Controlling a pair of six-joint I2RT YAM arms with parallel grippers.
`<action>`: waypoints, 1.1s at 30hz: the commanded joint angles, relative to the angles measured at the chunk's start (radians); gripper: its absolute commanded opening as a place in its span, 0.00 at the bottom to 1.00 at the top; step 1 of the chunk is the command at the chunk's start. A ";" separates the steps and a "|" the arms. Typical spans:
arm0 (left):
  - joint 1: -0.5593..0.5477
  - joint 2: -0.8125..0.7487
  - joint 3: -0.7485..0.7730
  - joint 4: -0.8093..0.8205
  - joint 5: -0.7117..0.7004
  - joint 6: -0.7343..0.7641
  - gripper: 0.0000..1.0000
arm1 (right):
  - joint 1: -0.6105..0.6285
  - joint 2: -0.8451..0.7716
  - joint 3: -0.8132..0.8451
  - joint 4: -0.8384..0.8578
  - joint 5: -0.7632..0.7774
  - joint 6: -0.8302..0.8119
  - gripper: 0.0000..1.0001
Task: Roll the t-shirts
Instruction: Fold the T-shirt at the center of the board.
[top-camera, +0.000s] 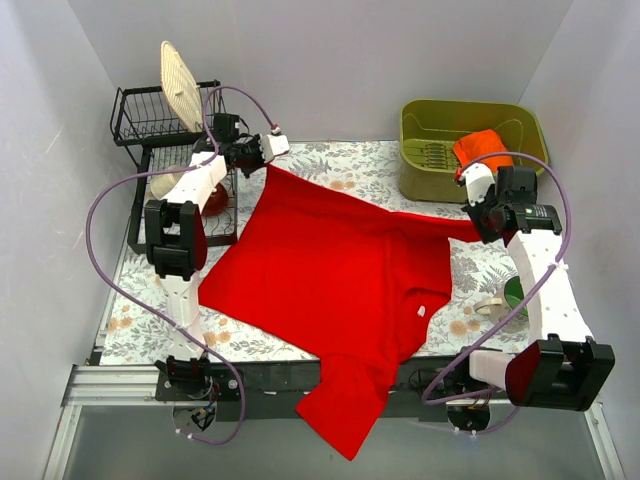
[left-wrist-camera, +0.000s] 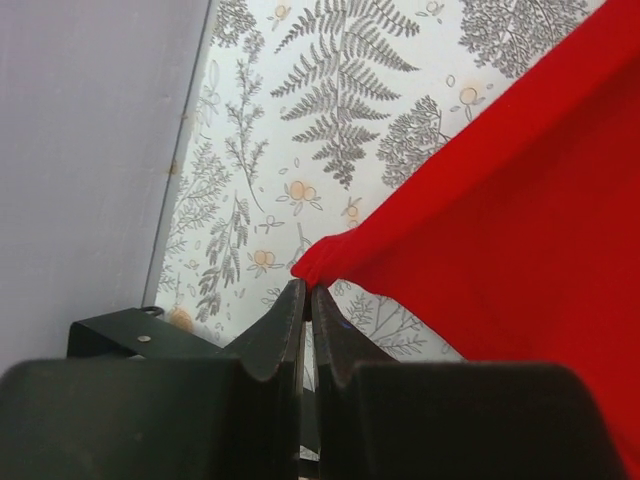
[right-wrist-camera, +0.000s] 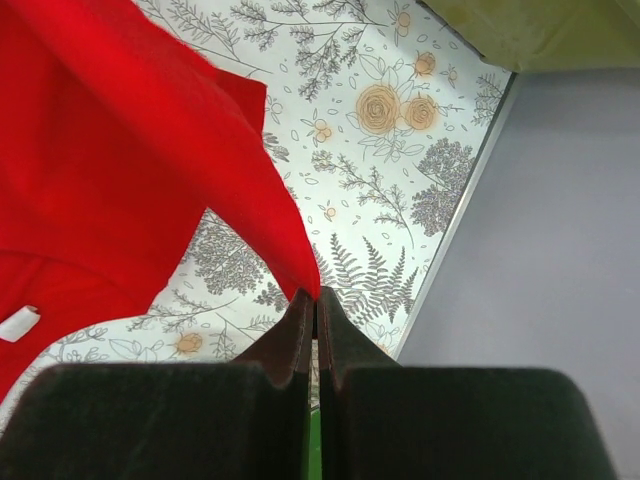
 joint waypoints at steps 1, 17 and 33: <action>-0.015 -0.004 0.054 0.077 -0.022 -0.049 0.00 | -0.015 0.014 0.048 0.045 -0.018 -0.045 0.01; -0.007 -0.114 -0.063 -0.022 -0.012 0.062 0.00 | -0.013 -0.044 0.067 -0.160 -0.200 -0.142 0.01; 0.031 -0.182 -0.133 -0.310 -0.032 0.319 0.00 | 0.136 -0.133 -0.029 -0.347 -0.325 -0.228 0.01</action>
